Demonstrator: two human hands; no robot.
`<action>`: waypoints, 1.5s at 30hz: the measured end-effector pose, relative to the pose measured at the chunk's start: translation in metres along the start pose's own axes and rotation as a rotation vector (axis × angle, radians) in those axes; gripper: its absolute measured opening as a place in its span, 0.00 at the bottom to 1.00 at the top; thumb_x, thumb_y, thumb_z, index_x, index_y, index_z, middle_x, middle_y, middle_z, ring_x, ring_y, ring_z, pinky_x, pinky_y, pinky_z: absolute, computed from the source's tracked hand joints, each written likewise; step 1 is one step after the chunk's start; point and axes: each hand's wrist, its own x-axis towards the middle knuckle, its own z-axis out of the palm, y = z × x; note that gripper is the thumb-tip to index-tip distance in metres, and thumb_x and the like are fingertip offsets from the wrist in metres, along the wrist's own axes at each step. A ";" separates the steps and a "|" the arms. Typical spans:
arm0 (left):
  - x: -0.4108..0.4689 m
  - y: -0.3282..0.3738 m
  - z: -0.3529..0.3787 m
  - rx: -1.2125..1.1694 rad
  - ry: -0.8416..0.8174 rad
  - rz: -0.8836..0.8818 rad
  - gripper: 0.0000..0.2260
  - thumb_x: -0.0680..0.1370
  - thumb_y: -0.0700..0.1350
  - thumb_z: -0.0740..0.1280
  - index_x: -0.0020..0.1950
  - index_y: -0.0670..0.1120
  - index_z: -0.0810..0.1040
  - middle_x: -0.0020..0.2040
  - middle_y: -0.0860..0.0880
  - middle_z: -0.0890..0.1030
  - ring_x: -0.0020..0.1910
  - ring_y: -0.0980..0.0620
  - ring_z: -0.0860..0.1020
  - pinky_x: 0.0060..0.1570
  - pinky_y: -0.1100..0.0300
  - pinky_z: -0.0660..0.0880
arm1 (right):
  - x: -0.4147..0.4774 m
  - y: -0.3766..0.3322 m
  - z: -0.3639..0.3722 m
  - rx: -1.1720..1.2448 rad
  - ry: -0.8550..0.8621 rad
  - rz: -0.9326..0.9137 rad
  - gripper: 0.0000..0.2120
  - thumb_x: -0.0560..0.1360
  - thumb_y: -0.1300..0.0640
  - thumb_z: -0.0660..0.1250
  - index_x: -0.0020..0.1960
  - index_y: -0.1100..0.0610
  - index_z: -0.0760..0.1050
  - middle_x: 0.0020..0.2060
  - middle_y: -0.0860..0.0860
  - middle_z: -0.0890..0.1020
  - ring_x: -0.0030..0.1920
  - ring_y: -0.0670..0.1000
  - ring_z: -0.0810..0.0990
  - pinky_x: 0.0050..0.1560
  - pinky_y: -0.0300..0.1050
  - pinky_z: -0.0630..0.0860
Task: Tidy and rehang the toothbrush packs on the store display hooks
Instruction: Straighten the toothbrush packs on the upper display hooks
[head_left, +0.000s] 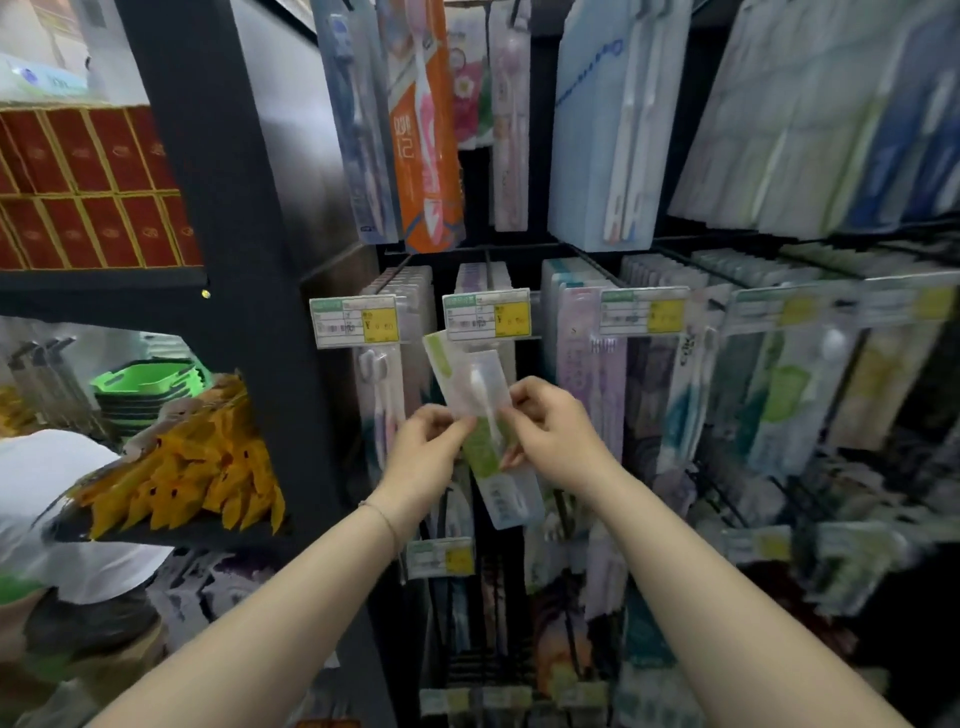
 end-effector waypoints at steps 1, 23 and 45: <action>-0.003 0.002 0.004 -0.008 -0.030 0.049 0.07 0.78 0.42 0.67 0.51 0.38 0.78 0.48 0.41 0.82 0.47 0.49 0.81 0.49 0.58 0.78 | -0.003 0.003 -0.005 0.040 0.014 -0.001 0.04 0.79 0.61 0.62 0.46 0.59 0.72 0.30 0.50 0.80 0.29 0.57 0.82 0.30 0.47 0.80; -0.029 0.025 0.257 -0.031 -0.337 0.194 0.03 0.74 0.38 0.72 0.46 0.43 0.82 0.43 0.46 0.86 0.45 0.49 0.84 0.48 0.55 0.81 | -0.076 0.089 -0.257 -0.074 0.175 0.133 0.08 0.78 0.60 0.64 0.41 0.58 0.72 0.28 0.54 0.76 0.24 0.52 0.78 0.25 0.40 0.72; 0.014 0.070 0.453 0.110 -0.285 0.161 0.03 0.76 0.43 0.69 0.44 0.50 0.79 0.43 0.48 0.84 0.44 0.48 0.83 0.45 0.52 0.80 | -0.056 0.133 -0.424 -0.115 0.402 0.127 0.04 0.78 0.58 0.65 0.47 0.57 0.76 0.29 0.47 0.76 0.22 0.40 0.71 0.26 0.34 0.71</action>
